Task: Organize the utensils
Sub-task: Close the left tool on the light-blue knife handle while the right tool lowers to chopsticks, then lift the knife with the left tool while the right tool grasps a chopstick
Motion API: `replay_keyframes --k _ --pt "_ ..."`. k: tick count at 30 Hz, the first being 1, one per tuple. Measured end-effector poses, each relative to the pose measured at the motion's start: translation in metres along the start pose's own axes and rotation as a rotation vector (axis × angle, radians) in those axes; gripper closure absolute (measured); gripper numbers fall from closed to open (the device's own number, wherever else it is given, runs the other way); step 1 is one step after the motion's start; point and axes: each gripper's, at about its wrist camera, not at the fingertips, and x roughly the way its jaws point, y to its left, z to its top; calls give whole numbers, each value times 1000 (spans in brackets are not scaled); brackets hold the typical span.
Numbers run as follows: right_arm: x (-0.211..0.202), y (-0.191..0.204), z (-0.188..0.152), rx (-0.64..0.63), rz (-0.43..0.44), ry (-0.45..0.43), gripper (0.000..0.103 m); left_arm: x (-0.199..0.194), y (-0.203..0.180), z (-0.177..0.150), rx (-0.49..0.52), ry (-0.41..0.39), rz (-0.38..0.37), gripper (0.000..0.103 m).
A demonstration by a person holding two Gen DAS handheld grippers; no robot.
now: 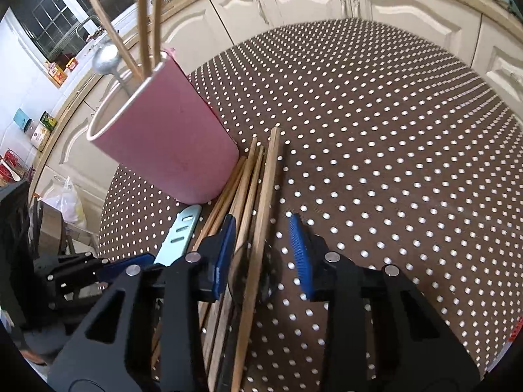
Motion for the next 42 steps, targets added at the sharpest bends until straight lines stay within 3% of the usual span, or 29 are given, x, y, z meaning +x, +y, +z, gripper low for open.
replay_keyframes --k 1,3,13,19,30,42 --pt "3 0 2 4 4 12 73 1 -2 2 1 3 4 83" --pt "6 -2 4 6 5 20 90 4 -7 6 4 5 15 78" --pt "-12 -26 7 26 14 -18 96 17 -24 23 50 14 66 72" --pt "-23 -36 0 32 38 -49 96 22 -40 16 115 -20 129 78" --pt "-65 -46 -30 31 78 -147 96 -4 -27 -9 64 -113 47 79" --pt "-134 -44 -52 -23 103 -328 97 -90 -25 -43 71 -400 -115 79"
